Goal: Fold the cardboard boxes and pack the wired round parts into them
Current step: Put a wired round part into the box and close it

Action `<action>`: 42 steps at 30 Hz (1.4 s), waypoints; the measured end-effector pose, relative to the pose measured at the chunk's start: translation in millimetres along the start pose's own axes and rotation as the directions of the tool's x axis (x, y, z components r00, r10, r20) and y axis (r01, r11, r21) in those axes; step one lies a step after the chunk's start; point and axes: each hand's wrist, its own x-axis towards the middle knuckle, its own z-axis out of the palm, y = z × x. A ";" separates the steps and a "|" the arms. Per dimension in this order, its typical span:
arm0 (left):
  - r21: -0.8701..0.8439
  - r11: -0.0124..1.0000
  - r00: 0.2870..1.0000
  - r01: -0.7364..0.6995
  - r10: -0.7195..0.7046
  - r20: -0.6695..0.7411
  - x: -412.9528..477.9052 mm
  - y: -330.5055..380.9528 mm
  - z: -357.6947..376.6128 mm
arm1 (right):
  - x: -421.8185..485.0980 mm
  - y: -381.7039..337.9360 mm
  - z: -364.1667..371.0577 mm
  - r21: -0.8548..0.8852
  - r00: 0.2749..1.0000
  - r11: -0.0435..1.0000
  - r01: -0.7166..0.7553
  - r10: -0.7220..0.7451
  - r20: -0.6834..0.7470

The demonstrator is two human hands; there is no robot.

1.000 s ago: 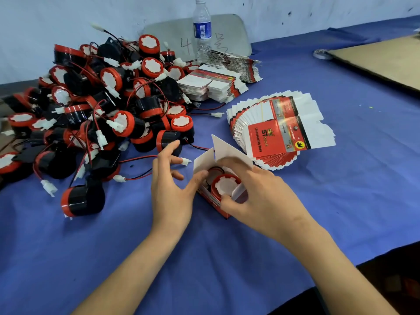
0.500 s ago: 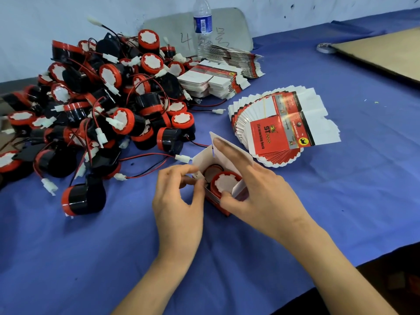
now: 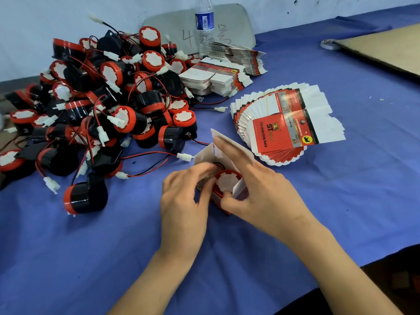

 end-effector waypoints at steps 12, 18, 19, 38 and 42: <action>-0.008 0.995 0.994 -0.099 0.099 0.036 23.0 -7.7 -12.0 | 2.1 3.1 1.6 0.008 1.000 1.000 0.023 -0.023 0.015; 0.117 0.953 0.952 -0.279 0.258 0.162 24.8 -18.2 -8.5 | 3.6 4.8 1.6 0.032 0.999 0.999 0.024 -0.025 0.032; 0.121 0.952 0.948 -0.281 0.256 0.190 24.0 -19.4 -8.4 | 3.6 4.8 1.6 0.036 0.999 0.999 0.027 -0.029 0.034; 0.321 0.934 0.886 -0.159 -0.008 0.463 20.4 -13.1 -22.2 | -4.1 19.3 15.5 0.490 0.981 0.867 0.090 0.007 -0.192; 0.168 0.986 0.902 -0.007 -0.066 0.426 14.4 -10.9 -20.4 | -6.8 20.6 17.2 0.777 0.983 0.626 0.064 0.094 -0.157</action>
